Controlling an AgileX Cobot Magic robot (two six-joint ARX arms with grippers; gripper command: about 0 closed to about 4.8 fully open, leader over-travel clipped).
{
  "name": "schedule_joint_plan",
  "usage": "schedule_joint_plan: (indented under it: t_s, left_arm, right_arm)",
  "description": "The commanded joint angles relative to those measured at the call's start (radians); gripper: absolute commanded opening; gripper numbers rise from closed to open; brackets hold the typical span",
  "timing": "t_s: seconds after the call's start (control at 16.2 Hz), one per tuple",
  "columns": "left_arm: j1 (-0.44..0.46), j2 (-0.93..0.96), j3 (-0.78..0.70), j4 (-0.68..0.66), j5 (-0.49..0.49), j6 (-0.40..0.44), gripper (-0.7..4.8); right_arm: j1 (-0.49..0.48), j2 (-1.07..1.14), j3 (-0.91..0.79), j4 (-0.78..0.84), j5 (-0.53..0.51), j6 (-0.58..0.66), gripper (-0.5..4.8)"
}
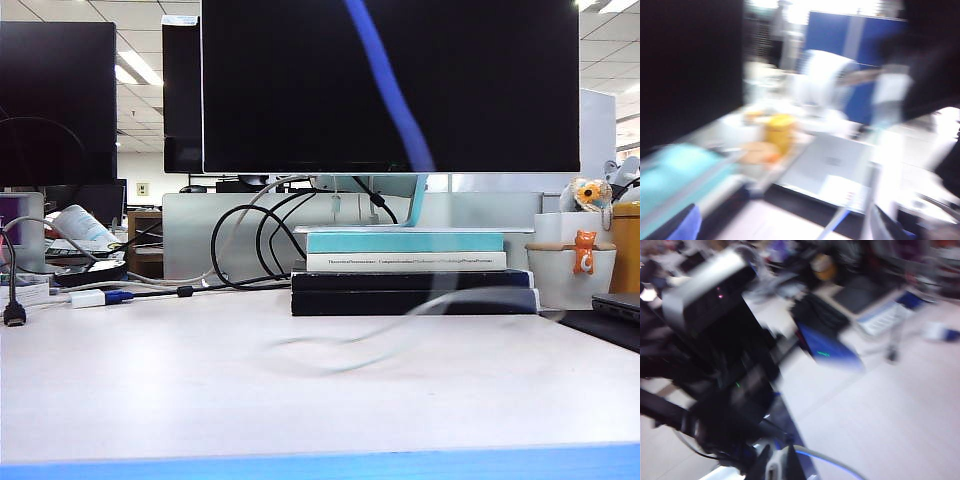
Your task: Unfold the white charging cable into a straight cable.
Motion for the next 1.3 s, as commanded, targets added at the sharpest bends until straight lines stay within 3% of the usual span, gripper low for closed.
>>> schedule_joint_plan:
  t_s: [0.06,0.12,0.19,0.25,0.37,0.43,0.49,0.56,0.68,0.8,0.93,1.05,1.17,1.3]
  left_arm:
    - [-0.07,0.008,0.002,0.004,0.01,0.004,4.79]
    - [-0.097,0.014,0.002,-0.002,-0.121,0.008,4.79]
    - [-0.124,0.027,0.001,-0.011,-0.336,0.012,4.79]
    - [-0.13,0.034,0.001,-0.012,-0.41,0.012,4.79]
    - [-0.129,0.064,0.001,-0.021,-0.761,0.014,4.25]
    - [-0.129,0.074,0.001,-0.009,-0.812,0.019,4.24]
    - [-0.129,0.108,0.001,0.037,-0.882,0.046,3.6]
    - [-0.129,0.122,0.001,0.043,-0.915,0.05,3.33]
    - [-0.127,0.177,0.0,0.048,-1.053,0.084,3.31]
    - [-0.123,0.211,0.0,0.05,-1.129,0.117,3.31]
    - [-0.102,0.211,-0.002,0.074,-1.136,0.117,3.29]
    - [-0.053,0.211,-0.008,0.084,-1.145,0.113,2.46]
    - [-0.027,0.208,-0.022,0.055,-1.208,0.113,2.44]
    - [-0.023,0.208,-0.063,0.037,-1.25,0.113,2.44]
  right_arm:
    - [0.089,0.046,0.004,0.079,0.045,0.021,-0.08]
    - [0.129,0.068,0.004,0.096,0.047,0.039,-0.08]
    - [0.182,0.079,0.005,0.121,0.059,0.039,-0.08]
    - [0.193,0.079,0.005,0.128,0.063,0.039,-0.08]
    - [0.216,0.073,0.009,0.151,0.083,0.069,-0.08]
    - [0.218,0.068,0.009,0.151,0.08,0.07,-0.08]
    - [0.224,0.06,0.009,0.151,0.078,0.073,-0.08]
    - [0.224,0.054,0.009,0.15,0.077,0.073,-0.08]
    - [0.22,0.006,0.009,0.135,0.081,0.072,-0.08]
    - [0.194,-0.059,0.009,0.101,0.127,0.059,-0.08]
    - [0.137,-0.12,0.009,0.032,0.13,0.033,-0.08]
    - [0.033,-0.188,0.009,-0.063,0.13,-0.005,-0.08]
    - [-0.048,-0.241,0.009,-0.111,0.153,-0.032,-0.08]
    - [-0.176,-0.291,0.009,-0.198,0.245,-0.11,-0.08]
